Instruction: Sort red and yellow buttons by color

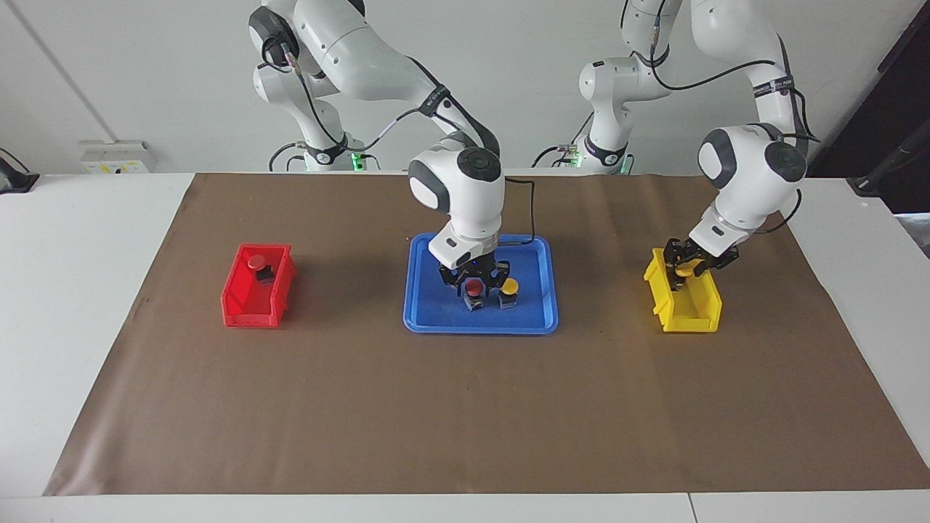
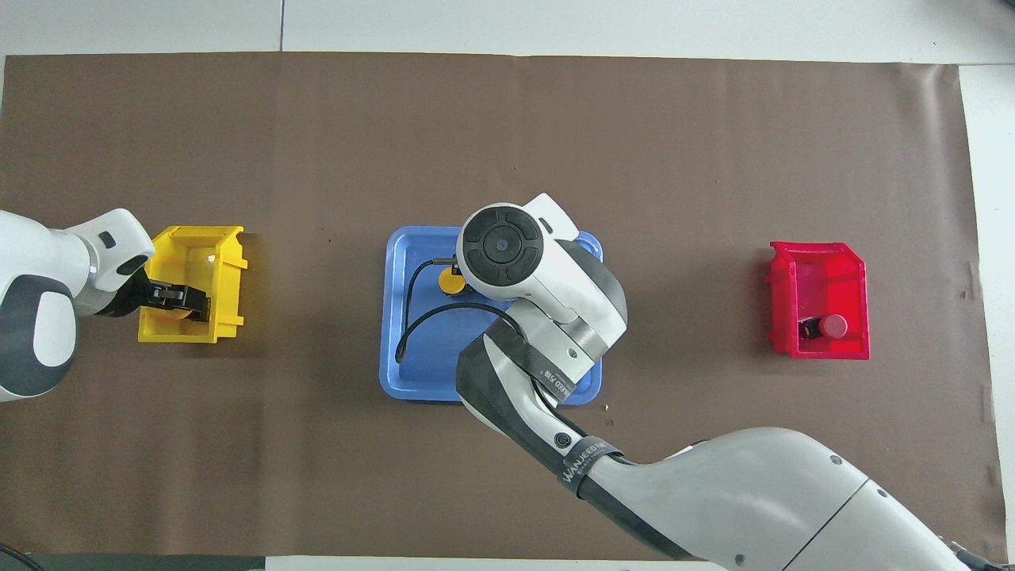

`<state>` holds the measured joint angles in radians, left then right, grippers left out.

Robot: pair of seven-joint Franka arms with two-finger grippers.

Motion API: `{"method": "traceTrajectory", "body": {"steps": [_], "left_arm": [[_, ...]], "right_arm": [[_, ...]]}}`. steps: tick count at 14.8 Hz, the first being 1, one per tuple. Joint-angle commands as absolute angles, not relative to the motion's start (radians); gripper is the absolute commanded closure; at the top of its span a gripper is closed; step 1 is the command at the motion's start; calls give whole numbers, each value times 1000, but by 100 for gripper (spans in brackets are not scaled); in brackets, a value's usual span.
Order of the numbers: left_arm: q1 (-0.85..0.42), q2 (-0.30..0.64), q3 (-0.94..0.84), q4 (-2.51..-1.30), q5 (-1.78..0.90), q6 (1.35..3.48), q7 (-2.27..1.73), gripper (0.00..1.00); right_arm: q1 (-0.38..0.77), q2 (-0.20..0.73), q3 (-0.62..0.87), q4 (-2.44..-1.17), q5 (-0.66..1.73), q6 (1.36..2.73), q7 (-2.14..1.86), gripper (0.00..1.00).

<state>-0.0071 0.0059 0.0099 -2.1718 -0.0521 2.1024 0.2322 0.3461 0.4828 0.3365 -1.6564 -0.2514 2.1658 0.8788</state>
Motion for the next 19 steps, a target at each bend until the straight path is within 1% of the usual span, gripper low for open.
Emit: {"method": "traceTrajectory", "body": {"steps": [1, 2, 3, 4, 5, 6, 7, 8, 9, 10, 13, 15, 16, 18, 19], "left_arm": [[6, 2, 2, -1964, -63, 1877, 232, 29], [3, 2, 2, -1892, -63, 1809, 227, 22], [-5, 2, 2, -1828, -63, 1758, 215, 11], [-11, 5, -5, -1784, -64, 1737, 175, 3], [-46, 6, -12, -1776, -64, 1750, 84, 0], [-133, 5, -14, -1799, -64, 1799, -54, 0], [-222, -9, -12, -1872, -64, 1883, -196, 0], [-306, 0, -14, -1906, -63, 1946, -297, 0], [-380, 18, -14, -1913, -63, 1983, -375, 0], [-438, 59, -14, -1911, -63, 2020, -450, 0], [-595, 155, -12, -1907, -58, 2132, -654, 0], [-647, 214, -11, -1901, -54, 2198, -730, 0], [-664, 228, -11, -1902, -54, 2209, -744, 0], [-670, 261, -11, -1896, -52, 2227, -747, 4], [-670, 268, -11, -1896, -52, 2229, -747, 7]], "right_arm": [[321, 471, 345, -1623, -262, 2119, 876, 85], [310, 475, 345, -1550, -259, 2027, 847, 87], [289, 474, 345, -1489, -250, 1938, 781, 87], [238, 460, 347, -1464, -245, 1871, 696, 87], [180, 410, 347, -1466, -235, 1820, 608, 87], [119, 359, 347, -1497, -200, 1780, 507, 87], [36, 306, 347, -1541, -166, 1769, 400, 87], [-45, 257, 347, -1589, -132, 1767, 286, 87], [-110, 217, 345, -1639, -106, 1767, 174, 87], [-177, 187, 347, -1682, -82, 1775, 76, 87], [-296, 158, 344, -1748, -69, 1792, -96, 87], [-346, 137, 344, -1810, -69, 1842, -185, 87], [-380, 123, 344, -1854, -69, 1895, -227, 87], [-406, 101, 344, -1920, -67, 1968, -296, 87], [-413, 88, 344, -1955, -66, 2005, -299, 87]]}}
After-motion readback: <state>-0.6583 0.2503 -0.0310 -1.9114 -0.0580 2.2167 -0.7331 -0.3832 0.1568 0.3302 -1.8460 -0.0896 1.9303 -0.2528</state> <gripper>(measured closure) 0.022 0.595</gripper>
